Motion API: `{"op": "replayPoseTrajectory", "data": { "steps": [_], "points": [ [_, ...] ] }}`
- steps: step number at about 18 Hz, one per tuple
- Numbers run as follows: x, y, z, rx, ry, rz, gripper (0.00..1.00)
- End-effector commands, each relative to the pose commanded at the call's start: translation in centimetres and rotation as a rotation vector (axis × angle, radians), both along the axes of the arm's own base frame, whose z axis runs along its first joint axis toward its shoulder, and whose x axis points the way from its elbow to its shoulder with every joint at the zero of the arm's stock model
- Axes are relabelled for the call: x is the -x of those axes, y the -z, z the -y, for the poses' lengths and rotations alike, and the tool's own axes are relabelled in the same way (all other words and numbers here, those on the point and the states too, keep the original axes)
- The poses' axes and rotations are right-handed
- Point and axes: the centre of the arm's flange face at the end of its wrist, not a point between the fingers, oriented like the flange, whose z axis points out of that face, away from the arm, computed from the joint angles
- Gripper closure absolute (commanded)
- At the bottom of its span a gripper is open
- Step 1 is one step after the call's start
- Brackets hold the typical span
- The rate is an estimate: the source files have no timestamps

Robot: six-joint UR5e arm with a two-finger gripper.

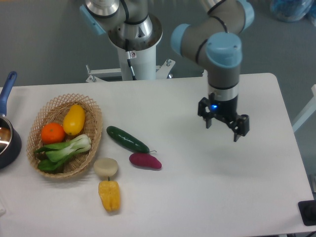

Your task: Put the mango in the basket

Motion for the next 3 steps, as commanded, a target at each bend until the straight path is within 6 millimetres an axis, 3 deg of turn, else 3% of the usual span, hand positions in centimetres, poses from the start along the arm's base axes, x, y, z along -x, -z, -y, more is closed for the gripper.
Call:
{"op": "replayPoseTrajectory", "data": {
  "steps": [3],
  "points": [
    [-0.78, 0.93, -0.24, 0.000, 0.010, 0.022, 0.00]
  ]
}}
